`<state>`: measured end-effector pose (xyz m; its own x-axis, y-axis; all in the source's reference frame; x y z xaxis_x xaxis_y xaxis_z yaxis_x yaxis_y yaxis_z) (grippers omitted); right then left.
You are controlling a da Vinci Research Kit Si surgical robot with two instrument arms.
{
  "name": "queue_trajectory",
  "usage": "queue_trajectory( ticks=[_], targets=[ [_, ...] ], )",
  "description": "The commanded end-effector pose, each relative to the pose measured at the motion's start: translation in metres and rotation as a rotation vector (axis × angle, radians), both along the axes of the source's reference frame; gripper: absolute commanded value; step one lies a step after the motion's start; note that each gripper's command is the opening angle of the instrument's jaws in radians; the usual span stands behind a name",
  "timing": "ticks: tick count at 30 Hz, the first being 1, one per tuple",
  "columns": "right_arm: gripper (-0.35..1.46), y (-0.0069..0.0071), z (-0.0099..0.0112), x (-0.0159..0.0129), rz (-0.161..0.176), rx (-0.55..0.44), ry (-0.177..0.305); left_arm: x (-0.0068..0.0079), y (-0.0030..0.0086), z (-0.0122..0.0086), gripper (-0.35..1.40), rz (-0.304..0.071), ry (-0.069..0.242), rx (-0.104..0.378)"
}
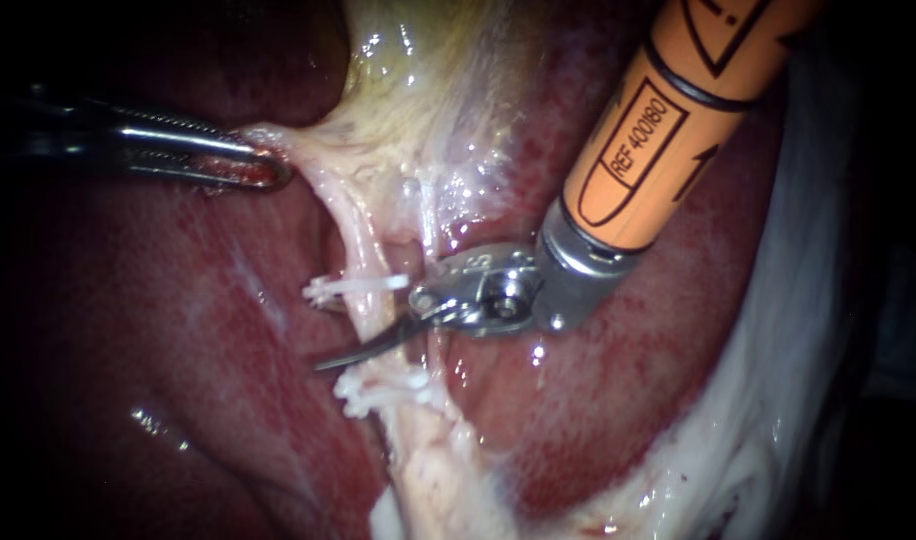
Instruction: Go to the cutting position left tube
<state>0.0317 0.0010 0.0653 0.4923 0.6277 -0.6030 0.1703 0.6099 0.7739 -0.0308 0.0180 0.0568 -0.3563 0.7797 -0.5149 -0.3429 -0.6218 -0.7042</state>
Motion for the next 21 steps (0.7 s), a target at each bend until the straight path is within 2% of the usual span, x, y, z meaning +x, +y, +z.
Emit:
queue_trajectory(
  ticks=[1, 14, 21],
  targets=[
    [1.43, -0.0001, -0.0002, 0.0002, -0.003, 0.0, 0.003, 0.0, 0.0, 0.0, -0.35, 0.0, 0.0, 0.0],
    [1.43, -0.0015, -0.0043, 0.0021, -0.008, 0.038, 0.05, 0.0, 0.0, 0.0, -0.35, 0.0, 0.0, 0.0],
    [1.43, -0.0013, -0.0046, 0.0022, -0.008, 0.045, 0.047, 0.0, 0.0, 0.0001, -0.35, 0.0, 0.0, 0.0]
  ],
)
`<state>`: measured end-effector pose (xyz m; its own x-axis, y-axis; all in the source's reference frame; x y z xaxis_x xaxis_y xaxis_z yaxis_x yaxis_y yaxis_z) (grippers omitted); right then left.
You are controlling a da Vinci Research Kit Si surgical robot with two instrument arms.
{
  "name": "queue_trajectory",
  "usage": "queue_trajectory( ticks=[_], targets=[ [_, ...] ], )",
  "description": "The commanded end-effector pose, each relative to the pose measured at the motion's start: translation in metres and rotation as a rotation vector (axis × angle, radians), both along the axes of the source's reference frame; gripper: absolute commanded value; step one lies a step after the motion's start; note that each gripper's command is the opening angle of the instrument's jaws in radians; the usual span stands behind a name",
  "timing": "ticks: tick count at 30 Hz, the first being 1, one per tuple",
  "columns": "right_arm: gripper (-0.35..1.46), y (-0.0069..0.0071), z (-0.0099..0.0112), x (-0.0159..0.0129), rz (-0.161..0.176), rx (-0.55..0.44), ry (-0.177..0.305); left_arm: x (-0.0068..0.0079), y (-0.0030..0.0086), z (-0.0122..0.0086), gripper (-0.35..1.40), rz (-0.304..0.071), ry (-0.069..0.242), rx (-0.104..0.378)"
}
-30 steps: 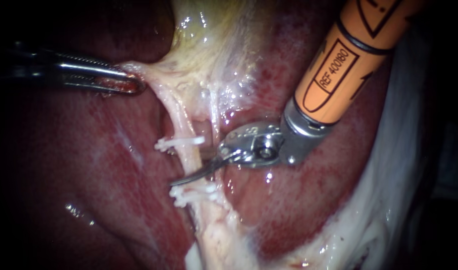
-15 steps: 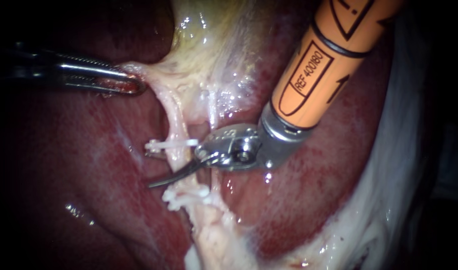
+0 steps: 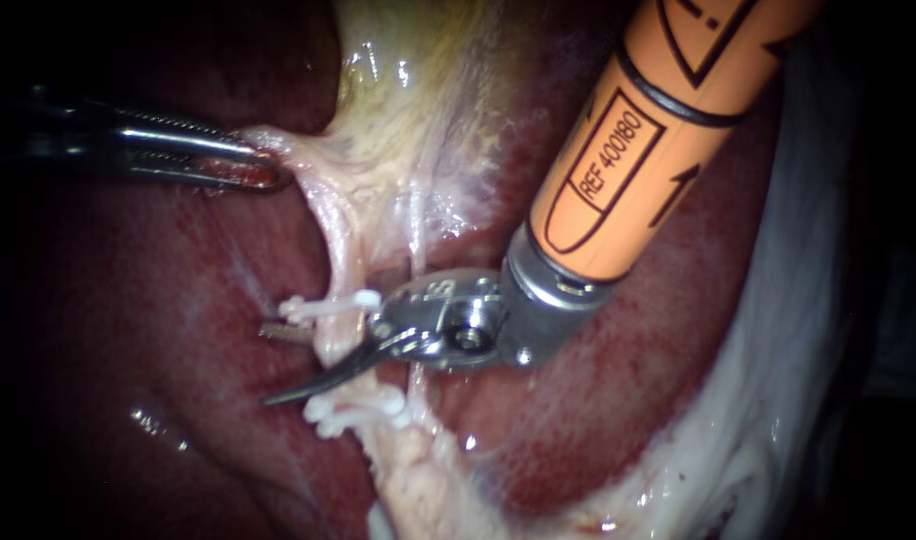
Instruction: Go to the cutting position left tube
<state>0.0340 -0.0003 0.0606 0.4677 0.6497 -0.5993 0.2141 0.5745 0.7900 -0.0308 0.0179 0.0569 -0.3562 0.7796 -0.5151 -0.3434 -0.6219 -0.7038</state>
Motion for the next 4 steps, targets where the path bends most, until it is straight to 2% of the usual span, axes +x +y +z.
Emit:
queue_trajectory(
  ticks=[1, 4],
  targets=[
    [1.43, 0.0, 0.0002, -0.0001, 0.001, 0.001, -0.002, 0.0, 0.0, 0.0, -0.35, 0.0, 0.0, 0.0],
    [1.43, 0.0001, 0.0006, -0.0002, 0.002, 0.025, -0.018, 0.0, 0.0, 0.0, -0.35, 0.0, 0.0, 0.0]
  ],
)
